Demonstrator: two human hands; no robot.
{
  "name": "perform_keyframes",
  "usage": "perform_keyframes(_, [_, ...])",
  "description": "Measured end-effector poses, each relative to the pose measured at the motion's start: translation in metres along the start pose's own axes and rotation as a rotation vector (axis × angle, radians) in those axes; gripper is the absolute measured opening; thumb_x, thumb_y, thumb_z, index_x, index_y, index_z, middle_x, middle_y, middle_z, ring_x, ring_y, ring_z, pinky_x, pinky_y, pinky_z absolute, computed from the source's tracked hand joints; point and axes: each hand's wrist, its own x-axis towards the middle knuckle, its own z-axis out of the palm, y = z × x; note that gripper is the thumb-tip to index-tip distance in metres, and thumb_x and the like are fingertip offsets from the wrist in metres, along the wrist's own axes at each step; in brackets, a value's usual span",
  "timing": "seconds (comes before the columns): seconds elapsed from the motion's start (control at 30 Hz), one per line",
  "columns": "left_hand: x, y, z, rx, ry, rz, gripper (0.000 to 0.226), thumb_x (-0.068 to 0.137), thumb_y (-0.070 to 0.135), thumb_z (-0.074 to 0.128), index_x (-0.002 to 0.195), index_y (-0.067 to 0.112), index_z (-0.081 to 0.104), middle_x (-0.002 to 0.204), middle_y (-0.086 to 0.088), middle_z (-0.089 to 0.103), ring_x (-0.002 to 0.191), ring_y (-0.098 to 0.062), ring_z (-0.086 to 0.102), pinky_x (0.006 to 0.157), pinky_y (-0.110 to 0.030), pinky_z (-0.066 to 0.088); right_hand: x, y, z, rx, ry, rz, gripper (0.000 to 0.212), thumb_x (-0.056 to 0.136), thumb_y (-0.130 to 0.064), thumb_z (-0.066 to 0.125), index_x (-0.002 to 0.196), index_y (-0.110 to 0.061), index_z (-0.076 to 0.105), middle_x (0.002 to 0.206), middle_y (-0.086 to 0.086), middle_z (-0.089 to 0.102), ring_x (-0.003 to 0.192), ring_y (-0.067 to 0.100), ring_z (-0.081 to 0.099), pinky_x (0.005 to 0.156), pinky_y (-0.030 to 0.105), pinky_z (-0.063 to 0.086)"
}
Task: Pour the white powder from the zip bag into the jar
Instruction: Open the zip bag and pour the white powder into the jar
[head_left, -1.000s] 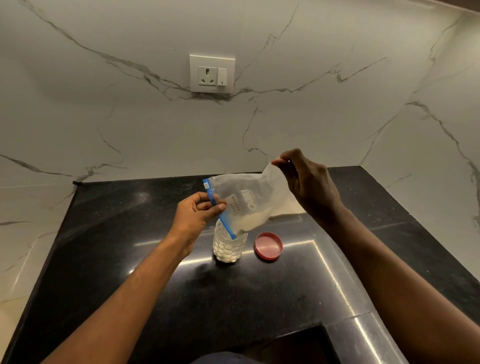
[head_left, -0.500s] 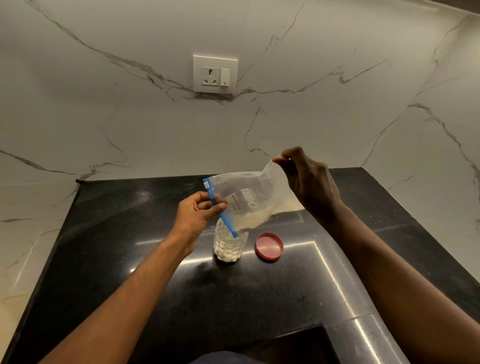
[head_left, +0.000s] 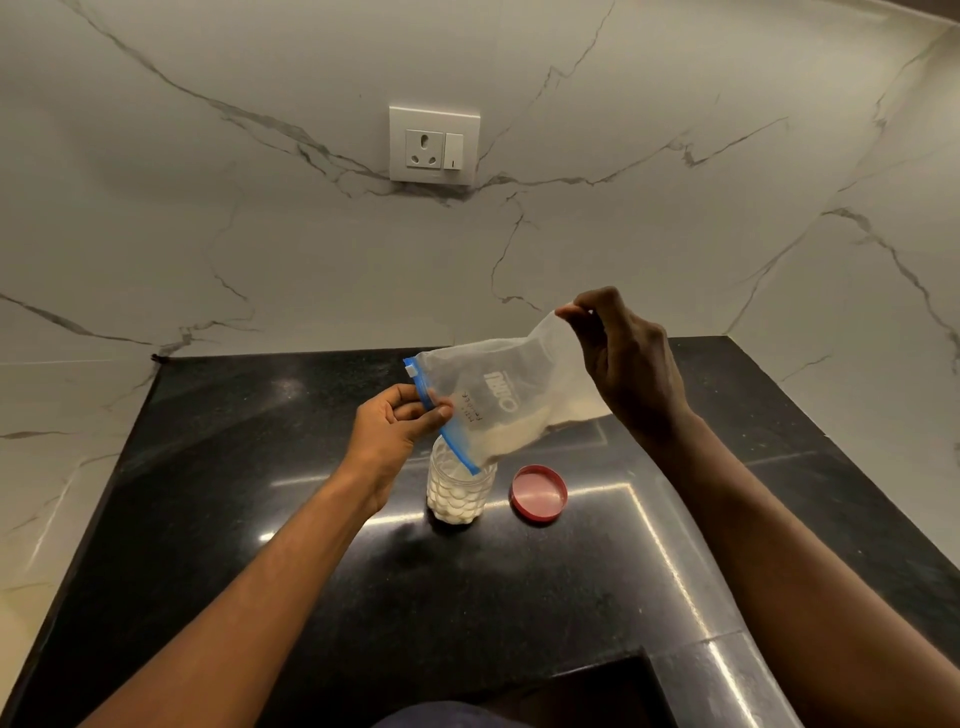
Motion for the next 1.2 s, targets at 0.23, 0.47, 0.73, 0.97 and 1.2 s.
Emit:
perform_keyframes(0.23, [0.0,-0.001,0.0,-0.002,-0.004,-0.01,0.029,0.087,0.01,0.078,0.116,0.009,0.071,0.109,-0.006,0.08,0.105,-0.019,0.077,0.091,-0.034,0.06,-0.001,-0.001,-0.001,-0.019,0.003,-0.026,0.024,0.101,-0.025,0.059,0.106,-0.003,0.054,0.071,0.006,0.065,0.052,0.008,0.052,0.056,0.006,0.032])
perform_keyframes(0.47, [0.0,-0.002,-0.001,0.008,-0.015,-0.007,0.03,0.088,0.009,0.077,0.117,0.009,0.071,0.109,-0.006,0.081,0.105,-0.018,0.077,0.089,-0.032,0.06,-0.006,-0.002,0.004,-0.095,0.045,0.066,0.028,0.1,-0.027,0.064,0.096,0.0,0.063,0.072,0.005,0.061,0.058,0.014,0.053,0.051,0.025,0.043])
perform_keyframes(0.73, [-0.001,-0.008,-0.005,-0.022,-0.007,-0.036,0.031,0.089,0.007,0.076,0.119,0.006,0.07,0.11,-0.008,0.08,0.105,-0.019,0.077,0.091,-0.035,0.061,-0.015,-0.008,0.003,0.469,-0.199,0.598,0.015,0.108,-0.029,0.048,0.105,-0.016,0.055,0.103,0.014,0.066,0.09,0.031,0.067,0.074,0.056,0.06])
perform_keyframes(0.97, [-0.001,-0.011,-0.008,-0.054,0.005,-0.05,0.031,0.089,0.007,0.076,0.119,0.006,0.069,0.112,-0.009,0.079,0.107,-0.021,0.076,0.09,-0.034,0.061,-0.038,-0.003,-0.016,0.661,-0.398,0.657,0.065,0.077,-0.048,0.077,0.135,-0.048,0.048,0.136,-0.005,0.054,0.125,0.011,0.056,0.091,0.032,0.058])
perform_keyframes(1.2, [0.0,-0.009,-0.006,-0.048,0.006,-0.05,0.029,0.089,0.006,0.076,0.117,0.008,0.07,0.112,-0.009,0.079,0.106,-0.02,0.077,0.085,-0.031,0.061,-0.054,0.007,-0.007,0.537,-0.197,0.622,0.085,0.091,-0.005,0.075,0.158,-0.035,0.031,0.113,0.003,0.069,0.101,0.021,0.073,0.088,0.037,0.063])
